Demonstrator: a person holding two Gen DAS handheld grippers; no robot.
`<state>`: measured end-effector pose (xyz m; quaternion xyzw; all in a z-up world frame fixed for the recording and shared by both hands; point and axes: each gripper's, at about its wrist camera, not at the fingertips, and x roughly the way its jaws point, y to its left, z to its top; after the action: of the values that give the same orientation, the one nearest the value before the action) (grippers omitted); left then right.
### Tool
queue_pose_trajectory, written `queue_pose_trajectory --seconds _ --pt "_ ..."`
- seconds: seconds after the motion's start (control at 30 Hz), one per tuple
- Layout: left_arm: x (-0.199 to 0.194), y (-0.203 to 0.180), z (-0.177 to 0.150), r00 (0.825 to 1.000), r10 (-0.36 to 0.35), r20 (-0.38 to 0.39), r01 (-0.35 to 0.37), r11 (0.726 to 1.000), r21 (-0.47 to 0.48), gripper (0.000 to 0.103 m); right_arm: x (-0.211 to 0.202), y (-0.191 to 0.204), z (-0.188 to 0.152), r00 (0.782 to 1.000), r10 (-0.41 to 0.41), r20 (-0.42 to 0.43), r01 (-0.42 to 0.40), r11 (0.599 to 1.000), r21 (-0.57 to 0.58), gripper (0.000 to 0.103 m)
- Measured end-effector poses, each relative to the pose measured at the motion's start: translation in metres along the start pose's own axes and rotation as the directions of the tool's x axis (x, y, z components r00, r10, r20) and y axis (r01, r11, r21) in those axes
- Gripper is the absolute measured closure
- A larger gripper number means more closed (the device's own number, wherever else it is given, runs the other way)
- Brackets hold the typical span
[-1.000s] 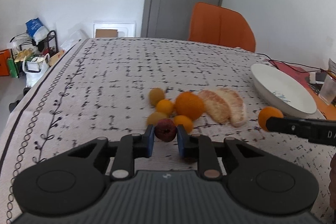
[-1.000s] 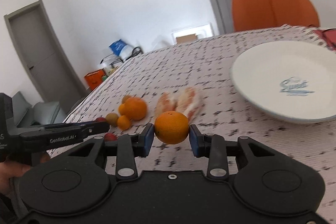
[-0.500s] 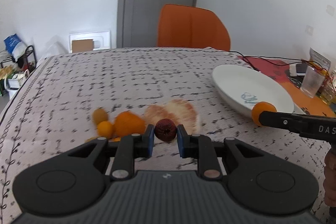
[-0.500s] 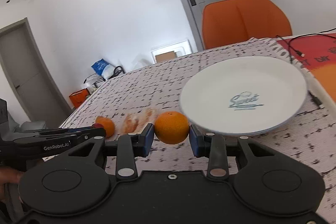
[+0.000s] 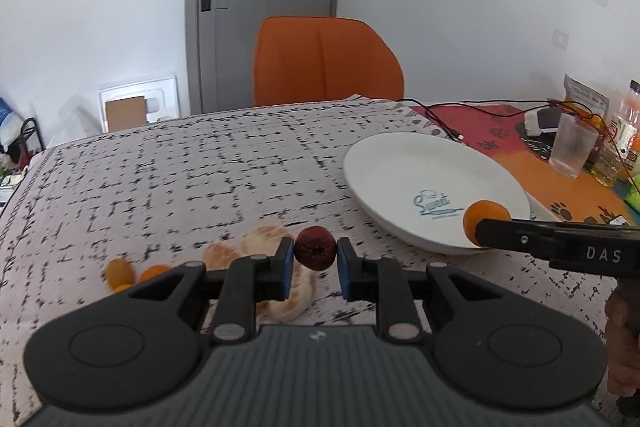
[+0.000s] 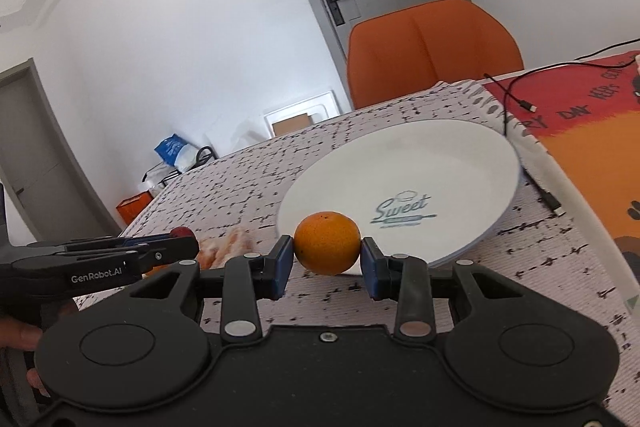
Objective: Organize fruits
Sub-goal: 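Carry the orange with the right tool into the white bowl while the left tool drops the plum there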
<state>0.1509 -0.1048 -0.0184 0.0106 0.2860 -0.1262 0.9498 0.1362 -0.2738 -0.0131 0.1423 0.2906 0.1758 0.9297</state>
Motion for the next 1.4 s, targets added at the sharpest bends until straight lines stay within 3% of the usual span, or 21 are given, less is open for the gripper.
queue_pose_trajectory --seconds 0.77,1.07,1.13,1.2,1.27,1.4 --pt "0.037 -0.053 0.028 0.995 -0.101 0.015 0.099 0.992 0.083 0.081 -0.038 -0.024 0.010 0.994 -0.091 0.064 0.089 0.996 0.024 0.063" --pt "0.026 -0.045 0.028 0.998 -0.058 0.017 0.057 0.996 0.064 0.076 -0.038 -0.022 0.000 0.995 -0.091 0.052 0.089 0.995 0.043 0.054" --pt "0.021 -0.039 0.026 0.999 -0.037 0.017 0.037 0.998 0.049 0.070 -0.036 -0.022 -0.001 0.995 -0.092 0.050 0.089 0.995 0.049 0.051" --pt "0.016 -0.031 0.024 1.000 -0.024 0.020 0.024 0.999 0.023 0.054 -0.034 -0.019 -0.001 0.995 -0.092 0.049 0.089 0.995 0.051 0.048" --pt "0.009 -0.025 0.021 1.000 -0.007 0.030 0.007 1.000 0.011 0.045 -0.033 -0.016 -0.002 0.995 -0.086 0.051 0.083 0.995 0.049 0.045" --pt "-0.007 -0.013 0.017 0.998 0.041 0.050 -0.041 0.999 -0.003 0.031 -0.032 -0.009 -0.002 0.995 -0.082 0.057 0.080 0.996 0.040 0.033"
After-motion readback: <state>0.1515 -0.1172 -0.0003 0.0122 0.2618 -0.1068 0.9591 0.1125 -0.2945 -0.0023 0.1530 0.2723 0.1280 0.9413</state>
